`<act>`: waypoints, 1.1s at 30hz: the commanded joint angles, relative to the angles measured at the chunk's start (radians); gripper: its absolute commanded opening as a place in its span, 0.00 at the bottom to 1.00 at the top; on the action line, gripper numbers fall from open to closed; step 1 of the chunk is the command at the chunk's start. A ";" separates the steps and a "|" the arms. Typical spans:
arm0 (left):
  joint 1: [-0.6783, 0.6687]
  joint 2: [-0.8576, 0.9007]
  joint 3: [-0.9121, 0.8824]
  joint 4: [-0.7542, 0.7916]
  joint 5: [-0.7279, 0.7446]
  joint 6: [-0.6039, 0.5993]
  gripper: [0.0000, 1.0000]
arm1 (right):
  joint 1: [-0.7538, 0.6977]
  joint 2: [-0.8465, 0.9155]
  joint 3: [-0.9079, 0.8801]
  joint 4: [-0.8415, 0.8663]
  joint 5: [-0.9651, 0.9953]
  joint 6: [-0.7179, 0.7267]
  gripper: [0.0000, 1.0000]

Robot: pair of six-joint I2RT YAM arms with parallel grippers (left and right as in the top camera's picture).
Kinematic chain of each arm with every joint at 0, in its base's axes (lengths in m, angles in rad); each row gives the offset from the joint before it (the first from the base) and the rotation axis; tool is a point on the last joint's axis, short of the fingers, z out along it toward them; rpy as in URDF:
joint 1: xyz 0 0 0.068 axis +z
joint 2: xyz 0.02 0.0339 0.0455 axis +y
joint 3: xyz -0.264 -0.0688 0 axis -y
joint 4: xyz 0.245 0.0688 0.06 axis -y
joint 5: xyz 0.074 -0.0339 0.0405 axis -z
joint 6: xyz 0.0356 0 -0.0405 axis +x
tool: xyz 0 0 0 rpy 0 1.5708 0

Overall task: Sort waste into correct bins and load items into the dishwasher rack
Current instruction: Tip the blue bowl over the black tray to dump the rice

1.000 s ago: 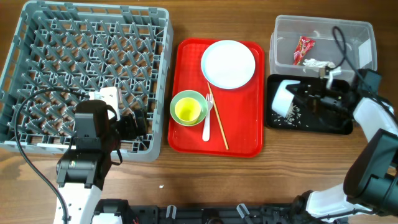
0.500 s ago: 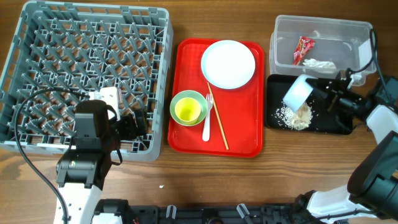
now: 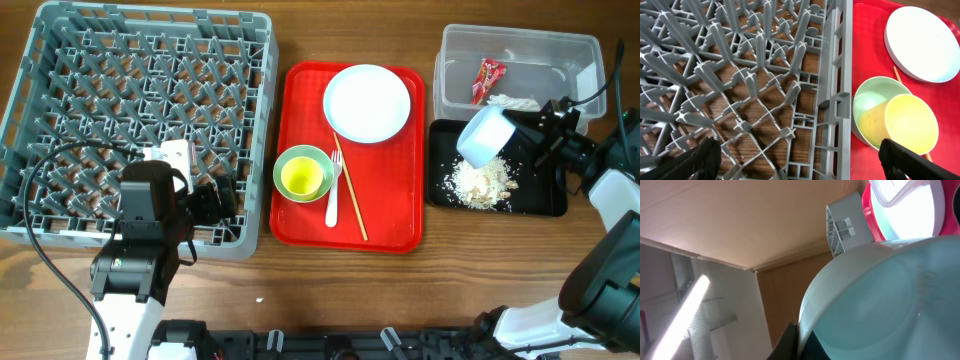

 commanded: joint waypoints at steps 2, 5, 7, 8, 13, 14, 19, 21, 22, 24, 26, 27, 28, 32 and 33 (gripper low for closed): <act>0.005 0.000 0.020 0.003 0.016 -0.009 1.00 | -0.003 0.002 0.002 0.037 -0.060 0.052 0.04; 0.005 0.000 0.020 0.003 0.016 -0.010 1.00 | -0.002 0.002 0.002 0.089 -0.047 0.050 0.04; 0.005 0.000 0.020 0.003 0.016 -0.010 1.00 | -0.002 0.002 0.002 0.113 -0.006 0.019 0.04; 0.005 0.000 0.020 0.003 0.016 -0.009 1.00 | -0.002 0.002 0.002 0.112 0.019 -0.003 0.04; 0.005 0.000 0.020 0.003 0.016 -0.010 1.00 | 0.029 0.002 0.000 -0.041 0.194 -0.146 0.04; 0.005 0.000 0.020 0.003 0.016 -0.010 1.00 | 0.042 0.002 0.000 -0.106 0.239 -0.179 0.04; 0.005 0.000 0.020 -0.003 0.016 -0.009 1.00 | 0.100 0.002 0.000 -0.193 0.277 -0.517 0.04; 0.005 0.000 0.020 -0.007 0.016 -0.009 1.00 | 0.122 0.001 0.000 -0.081 0.027 -0.705 0.04; 0.005 0.000 0.020 -0.008 0.016 -0.009 1.00 | 0.126 0.001 0.000 -0.052 -0.018 -0.702 0.04; 0.005 0.000 0.020 -0.007 0.016 -0.009 1.00 | 0.127 0.001 0.000 -0.018 0.044 -0.551 0.04; 0.005 0.000 0.020 -0.008 0.016 -0.009 1.00 | 0.128 0.001 0.000 -0.013 0.081 -0.452 0.04; 0.005 0.000 0.020 -0.008 0.016 -0.010 1.00 | 0.132 0.001 0.000 0.017 0.069 -0.436 0.04; 0.005 0.000 0.020 -0.012 0.016 -0.010 1.00 | 0.137 0.001 0.000 0.038 0.047 -0.431 0.04; 0.005 0.000 0.020 -0.025 0.016 -0.009 1.00 | 0.138 0.001 0.000 0.015 0.074 -0.385 0.04; 0.005 0.000 0.020 -0.026 0.016 -0.009 1.00 | 0.138 0.001 0.000 0.006 0.084 -0.372 0.04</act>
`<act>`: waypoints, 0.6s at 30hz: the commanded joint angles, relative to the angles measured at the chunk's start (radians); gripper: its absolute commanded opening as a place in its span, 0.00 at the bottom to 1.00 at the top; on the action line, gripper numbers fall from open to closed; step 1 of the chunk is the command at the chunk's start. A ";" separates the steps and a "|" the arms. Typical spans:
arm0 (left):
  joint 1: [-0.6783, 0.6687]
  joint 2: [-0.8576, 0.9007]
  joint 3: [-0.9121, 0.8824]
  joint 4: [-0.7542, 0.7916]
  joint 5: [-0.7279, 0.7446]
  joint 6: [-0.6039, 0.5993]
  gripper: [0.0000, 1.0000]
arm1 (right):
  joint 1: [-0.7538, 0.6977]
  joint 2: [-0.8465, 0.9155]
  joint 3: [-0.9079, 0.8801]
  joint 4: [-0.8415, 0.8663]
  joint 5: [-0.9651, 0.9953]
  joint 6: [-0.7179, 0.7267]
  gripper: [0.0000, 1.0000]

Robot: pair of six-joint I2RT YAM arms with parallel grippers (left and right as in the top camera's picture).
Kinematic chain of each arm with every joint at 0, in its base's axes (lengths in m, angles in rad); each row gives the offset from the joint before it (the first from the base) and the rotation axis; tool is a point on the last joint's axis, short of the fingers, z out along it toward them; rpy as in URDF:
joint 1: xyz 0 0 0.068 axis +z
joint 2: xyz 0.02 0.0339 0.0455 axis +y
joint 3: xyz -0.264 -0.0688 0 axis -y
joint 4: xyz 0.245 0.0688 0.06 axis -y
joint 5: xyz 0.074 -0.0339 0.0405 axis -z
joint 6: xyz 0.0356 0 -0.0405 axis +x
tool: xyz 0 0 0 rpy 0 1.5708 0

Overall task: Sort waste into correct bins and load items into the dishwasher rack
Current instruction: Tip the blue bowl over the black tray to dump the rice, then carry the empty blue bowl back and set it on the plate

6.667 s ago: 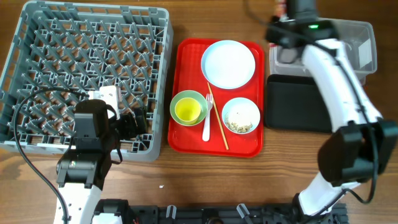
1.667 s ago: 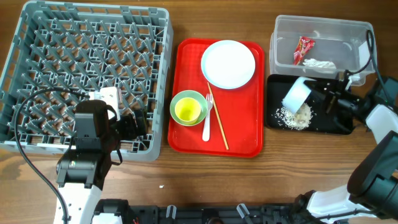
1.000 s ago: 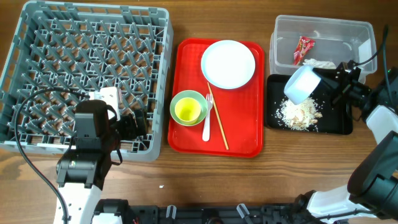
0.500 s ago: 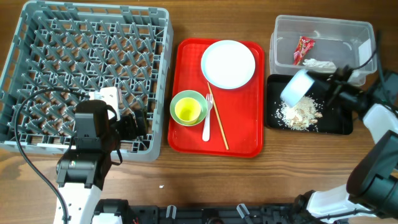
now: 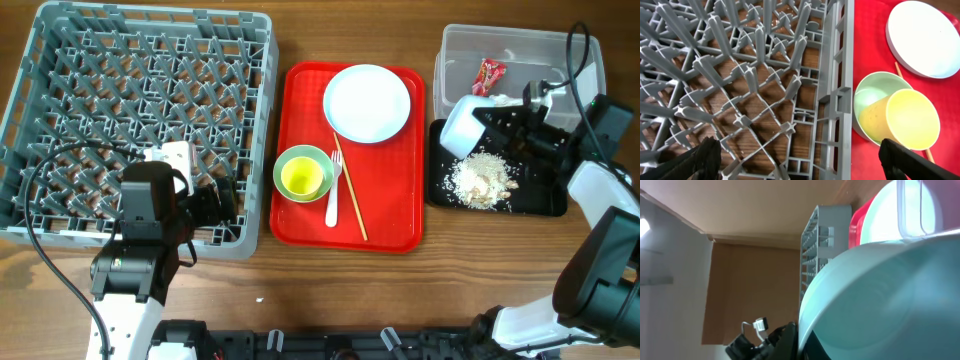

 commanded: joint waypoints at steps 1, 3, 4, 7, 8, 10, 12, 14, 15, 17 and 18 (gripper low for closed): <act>0.005 0.000 0.019 -0.005 0.013 -0.009 1.00 | 0.007 0.000 0.008 -0.015 -0.016 0.055 0.04; 0.005 0.000 0.019 -0.004 0.013 -0.009 1.00 | 0.009 0.000 0.008 -0.013 -0.016 0.051 0.04; 0.005 0.000 0.019 -0.004 0.013 -0.009 1.00 | 0.010 0.000 0.008 -0.020 -0.014 0.061 0.04; 0.005 0.000 0.019 -0.003 0.013 -0.009 1.00 | 0.010 0.000 0.008 -0.087 0.045 0.132 0.04; 0.005 0.000 0.019 -0.003 0.013 -0.009 1.00 | 0.010 0.000 0.008 -0.095 0.055 0.148 0.04; 0.005 0.000 0.019 -0.004 0.013 -0.009 1.00 | 0.012 0.000 0.008 -0.079 0.042 0.130 0.04; 0.005 0.000 0.019 -0.004 0.013 -0.009 1.00 | 0.019 -0.002 0.008 -0.027 -0.046 0.059 0.04; 0.005 0.000 0.019 -0.003 0.013 -0.009 1.00 | 0.039 -0.002 0.008 0.023 -0.110 -0.006 0.04; 0.005 0.000 0.019 -0.003 0.013 -0.009 1.00 | 0.049 -0.002 0.008 0.023 -0.107 -0.006 0.04; 0.005 0.000 0.019 -0.001 0.013 -0.009 1.00 | 0.068 -0.002 0.008 0.022 -0.078 0.008 0.04; 0.005 0.000 0.019 -0.001 0.013 -0.009 1.00 | 0.077 -0.002 0.008 0.022 -0.064 0.032 0.04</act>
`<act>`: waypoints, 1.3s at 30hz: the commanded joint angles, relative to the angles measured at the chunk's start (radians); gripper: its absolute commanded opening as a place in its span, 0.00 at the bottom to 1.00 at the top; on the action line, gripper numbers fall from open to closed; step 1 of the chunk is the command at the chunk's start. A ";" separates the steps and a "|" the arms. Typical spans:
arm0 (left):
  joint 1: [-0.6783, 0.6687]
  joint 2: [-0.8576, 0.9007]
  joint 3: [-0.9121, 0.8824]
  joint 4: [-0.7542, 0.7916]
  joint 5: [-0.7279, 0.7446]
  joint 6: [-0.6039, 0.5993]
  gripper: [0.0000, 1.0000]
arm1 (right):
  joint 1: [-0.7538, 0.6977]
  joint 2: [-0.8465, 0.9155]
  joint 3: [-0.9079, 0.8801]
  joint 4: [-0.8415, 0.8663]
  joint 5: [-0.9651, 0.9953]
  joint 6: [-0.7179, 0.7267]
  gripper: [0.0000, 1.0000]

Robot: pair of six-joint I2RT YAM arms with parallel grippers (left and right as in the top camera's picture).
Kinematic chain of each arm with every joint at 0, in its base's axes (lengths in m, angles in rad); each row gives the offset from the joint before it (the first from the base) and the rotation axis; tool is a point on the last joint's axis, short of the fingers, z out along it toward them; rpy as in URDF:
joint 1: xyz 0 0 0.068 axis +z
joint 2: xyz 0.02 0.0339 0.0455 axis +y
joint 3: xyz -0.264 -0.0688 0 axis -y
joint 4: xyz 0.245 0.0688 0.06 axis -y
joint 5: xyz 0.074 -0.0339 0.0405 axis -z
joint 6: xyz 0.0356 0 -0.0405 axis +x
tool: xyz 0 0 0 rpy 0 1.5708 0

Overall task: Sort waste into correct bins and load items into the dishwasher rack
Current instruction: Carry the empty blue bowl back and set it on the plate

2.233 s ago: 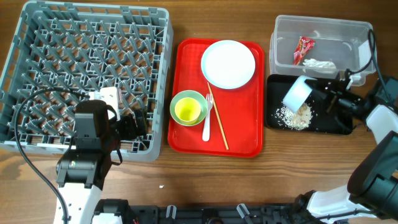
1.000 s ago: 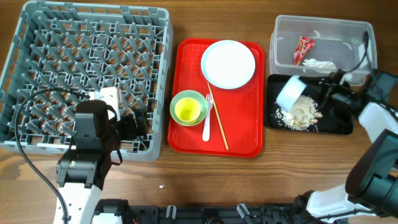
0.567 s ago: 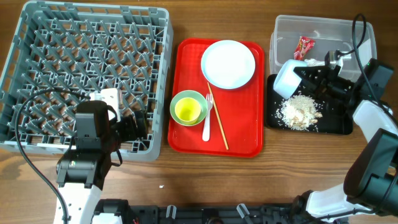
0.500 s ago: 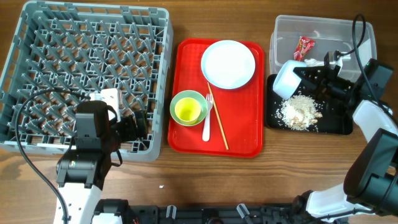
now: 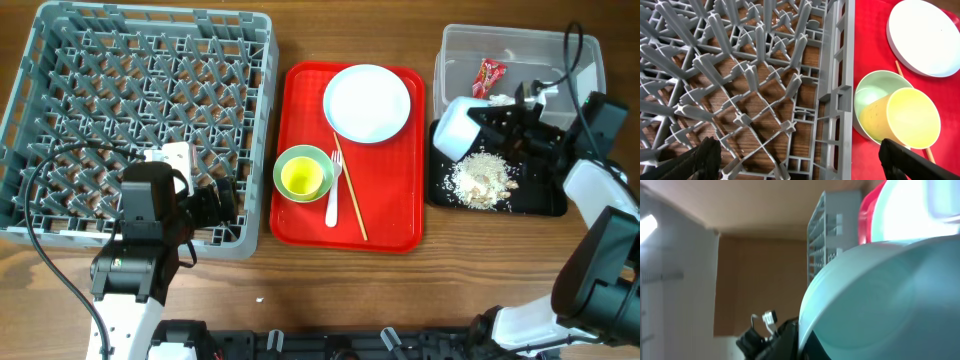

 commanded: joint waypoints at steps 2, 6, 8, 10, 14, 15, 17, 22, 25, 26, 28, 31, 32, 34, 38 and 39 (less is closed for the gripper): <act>0.005 0.000 0.019 0.003 0.013 -0.009 1.00 | 0.064 -0.002 0.008 0.012 -0.001 0.053 0.04; 0.005 0.000 0.019 0.004 0.013 -0.009 1.00 | 0.134 -0.019 0.010 0.105 0.017 0.148 0.05; 0.005 0.000 0.019 0.004 0.013 -0.009 1.00 | 0.186 -0.042 0.010 0.238 0.042 0.268 0.05; 0.005 0.000 0.019 0.004 0.013 -0.009 1.00 | 0.222 -0.049 0.016 0.410 0.058 0.404 0.05; 0.005 0.000 0.019 0.004 0.012 -0.009 1.00 | 0.277 -0.049 0.038 0.826 0.182 0.669 0.05; 0.005 0.000 0.019 0.004 0.013 -0.009 1.00 | 0.288 -0.049 0.048 0.935 0.240 0.719 0.05; 0.005 0.000 0.019 0.004 0.013 -0.009 1.00 | 0.304 -0.049 0.074 1.031 0.320 0.747 0.05; 0.005 0.000 0.019 0.004 0.013 -0.009 1.00 | 0.327 -0.049 0.165 0.930 0.396 0.692 0.05; 0.005 0.000 0.019 0.004 0.013 -0.009 1.00 | 0.334 -0.049 0.255 0.722 0.399 0.566 0.05; 0.005 0.000 0.019 0.004 0.013 -0.009 1.00 | 0.337 -0.048 0.291 0.632 0.400 0.509 0.05; 0.005 0.000 0.019 0.004 0.013 -0.009 1.00 | 0.343 -0.048 0.363 0.447 0.416 0.397 0.05; 0.005 0.000 0.019 0.004 0.013 -0.009 1.00 | 0.357 -0.048 0.454 0.198 0.456 0.232 0.05; 0.005 0.000 0.019 0.004 0.013 -0.009 1.00 | 0.365 -0.049 0.484 0.111 0.475 0.170 0.05; 0.005 0.000 0.019 0.004 0.013 -0.009 1.00 | 0.380 -0.048 0.525 -0.011 0.502 0.080 0.05; 0.005 0.000 0.019 0.004 0.013 -0.009 1.00 | 0.435 -0.048 0.599 -0.285 0.629 -0.139 0.05; 0.005 0.000 0.019 0.004 0.013 -0.009 1.00 | 0.454 -0.048 0.616 -0.343 0.677 -0.190 0.04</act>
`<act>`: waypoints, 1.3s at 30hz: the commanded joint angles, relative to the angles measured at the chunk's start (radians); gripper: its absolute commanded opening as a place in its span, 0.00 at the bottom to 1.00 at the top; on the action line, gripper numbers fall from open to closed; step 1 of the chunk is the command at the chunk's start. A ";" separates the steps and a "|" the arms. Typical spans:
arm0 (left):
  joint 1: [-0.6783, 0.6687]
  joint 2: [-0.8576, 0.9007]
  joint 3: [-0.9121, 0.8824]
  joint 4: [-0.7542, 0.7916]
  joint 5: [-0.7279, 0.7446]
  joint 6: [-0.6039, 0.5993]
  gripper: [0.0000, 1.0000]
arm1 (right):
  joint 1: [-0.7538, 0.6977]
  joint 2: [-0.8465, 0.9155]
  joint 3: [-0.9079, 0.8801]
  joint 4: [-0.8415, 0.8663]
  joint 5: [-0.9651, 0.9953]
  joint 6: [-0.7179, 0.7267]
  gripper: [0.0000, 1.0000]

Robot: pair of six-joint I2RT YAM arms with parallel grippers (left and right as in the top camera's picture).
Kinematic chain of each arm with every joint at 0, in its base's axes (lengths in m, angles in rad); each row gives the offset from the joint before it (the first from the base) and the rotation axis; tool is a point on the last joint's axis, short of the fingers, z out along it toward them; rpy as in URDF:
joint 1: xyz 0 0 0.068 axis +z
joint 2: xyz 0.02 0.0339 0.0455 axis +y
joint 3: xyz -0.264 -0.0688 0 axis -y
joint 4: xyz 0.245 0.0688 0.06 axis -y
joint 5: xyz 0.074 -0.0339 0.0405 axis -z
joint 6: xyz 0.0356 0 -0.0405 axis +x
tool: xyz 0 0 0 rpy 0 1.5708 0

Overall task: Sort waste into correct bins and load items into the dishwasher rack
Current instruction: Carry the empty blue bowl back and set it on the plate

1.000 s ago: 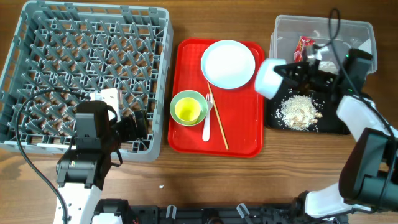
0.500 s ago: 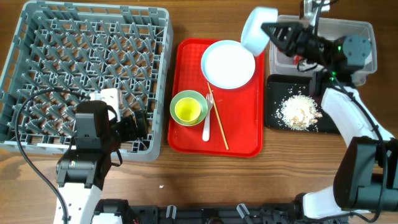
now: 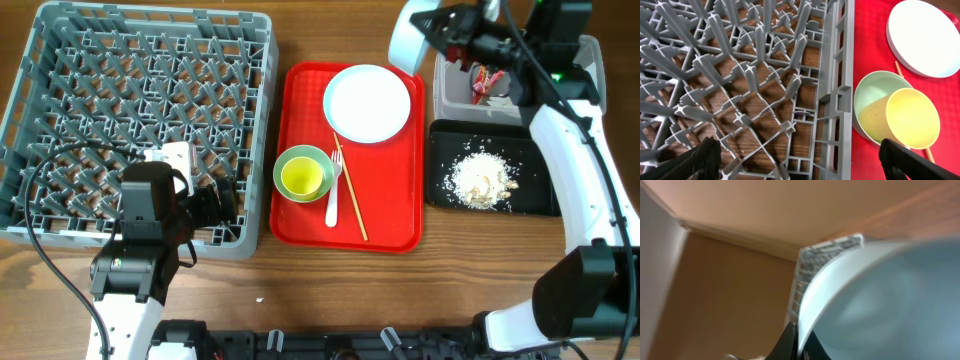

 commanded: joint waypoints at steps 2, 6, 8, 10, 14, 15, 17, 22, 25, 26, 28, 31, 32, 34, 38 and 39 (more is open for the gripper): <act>0.005 0.000 0.018 0.003 0.013 -0.009 1.00 | 0.097 -0.014 0.099 -0.217 0.263 -0.368 0.05; 0.005 0.000 0.018 0.003 0.013 -0.009 1.00 | 0.189 -0.013 0.151 -0.351 0.510 -0.530 0.05; 0.005 0.000 0.018 0.003 0.013 -0.009 1.00 | 0.245 -0.011 0.158 -0.383 0.662 -0.615 0.05; 0.005 0.000 0.018 0.003 0.013 -0.009 1.00 | 0.288 0.000 0.158 -0.395 0.762 -0.681 0.04; 0.005 0.000 0.018 0.003 0.013 -0.009 1.00 | 0.370 0.063 0.158 -0.399 0.910 -0.774 0.04; 0.005 0.000 0.018 0.003 0.013 -0.009 1.00 | 0.386 0.091 0.158 -0.398 0.934 -0.782 0.05; 0.005 0.000 0.018 0.003 0.013 -0.009 1.00 | 0.400 0.134 0.158 -0.397 0.941 -0.797 0.05; 0.005 0.000 0.018 0.003 0.013 -0.009 1.00 | 0.410 0.266 0.158 -0.420 0.933 -0.795 0.04; 0.005 0.000 0.018 0.003 0.013 -0.009 1.00 | 0.410 0.334 0.158 -0.435 0.933 -0.793 0.05; 0.005 0.000 0.018 0.003 0.013 -0.009 1.00 | 0.410 0.354 0.158 -0.441 0.932 -0.793 0.05; 0.005 0.000 0.018 0.003 0.013 -0.009 1.00 | 0.410 0.387 0.157 -0.450 0.923 -0.793 0.05; 0.005 0.000 0.018 0.003 0.013 -0.009 1.00 | 0.410 0.417 0.155 -0.463 0.897 -0.794 0.05; 0.005 0.000 0.018 0.003 0.013 -0.009 1.00 | 0.410 0.420 0.155 -0.470 0.888 -0.793 0.05; 0.005 0.000 0.018 0.003 0.012 -0.009 1.00 | 0.410 0.422 0.154 -0.486 0.864 -0.793 0.05; 0.005 0.000 0.018 0.003 0.013 -0.009 1.00 | 0.410 0.422 0.154 -0.533 0.812 -0.793 0.24; 0.005 0.000 0.018 0.003 0.013 -0.009 1.00 | 0.410 0.422 0.154 -0.547 0.807 -0.793 0.30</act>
